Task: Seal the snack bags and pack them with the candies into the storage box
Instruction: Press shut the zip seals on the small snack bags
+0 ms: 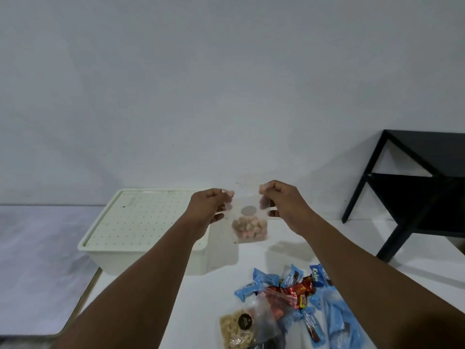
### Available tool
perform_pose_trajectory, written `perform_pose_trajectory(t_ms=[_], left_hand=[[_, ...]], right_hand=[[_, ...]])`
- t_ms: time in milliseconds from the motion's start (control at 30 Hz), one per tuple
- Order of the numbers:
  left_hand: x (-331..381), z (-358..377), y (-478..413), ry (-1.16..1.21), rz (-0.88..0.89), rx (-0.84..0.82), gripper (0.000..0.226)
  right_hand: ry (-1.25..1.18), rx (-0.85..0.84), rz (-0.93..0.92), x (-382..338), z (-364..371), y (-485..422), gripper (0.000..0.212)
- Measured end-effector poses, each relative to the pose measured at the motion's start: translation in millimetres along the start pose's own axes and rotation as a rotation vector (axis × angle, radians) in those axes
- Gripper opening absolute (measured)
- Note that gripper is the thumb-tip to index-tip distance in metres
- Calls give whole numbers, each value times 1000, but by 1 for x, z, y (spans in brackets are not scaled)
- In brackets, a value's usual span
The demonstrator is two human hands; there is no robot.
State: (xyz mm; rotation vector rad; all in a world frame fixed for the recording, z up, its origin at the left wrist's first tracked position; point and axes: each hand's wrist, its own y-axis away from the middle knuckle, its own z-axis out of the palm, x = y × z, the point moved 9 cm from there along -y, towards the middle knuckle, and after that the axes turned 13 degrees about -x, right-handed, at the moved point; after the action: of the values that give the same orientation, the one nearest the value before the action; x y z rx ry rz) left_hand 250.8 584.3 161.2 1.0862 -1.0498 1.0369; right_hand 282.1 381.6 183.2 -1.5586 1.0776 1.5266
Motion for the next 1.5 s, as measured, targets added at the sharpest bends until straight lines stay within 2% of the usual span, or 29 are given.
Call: perform_pose_trajectory(t_ms=[333, 533, 667, 867, 1033, 1100, 1300, 1500], left_hand=[[22, -9, 7, -93, 78, -29, 14], [25, -10, 6, -26, 60, -114, 11], [27, -12, 3, 24, 52, -75, 3], [27, -12, 2, -87, 46, -117, 27], [39, -16, 5, -114, 71, -126, 15], [43, -14, 6, -127, 88, -133, 14], [38, -18, 11, -39, 94, -86, 16], [37, -32, 15, 33, 129, -4, 18]], right_hand=[[75, 64, -61, -18, 15, 1, 13], [-2, 29, -6, -18, 27, -1, 21], [66, 24, -34, -25, 38, -4, 15], [133, 18, -64, -41, 43, -10, 16], [86, -26, -34, -38, 54, -12, 13], [83, -34, -33, -38, 57, -12, 19], [166, 11, -94, -50, 59, -15, 16], [128, 9, -111, -48, 59, -13, 20]])
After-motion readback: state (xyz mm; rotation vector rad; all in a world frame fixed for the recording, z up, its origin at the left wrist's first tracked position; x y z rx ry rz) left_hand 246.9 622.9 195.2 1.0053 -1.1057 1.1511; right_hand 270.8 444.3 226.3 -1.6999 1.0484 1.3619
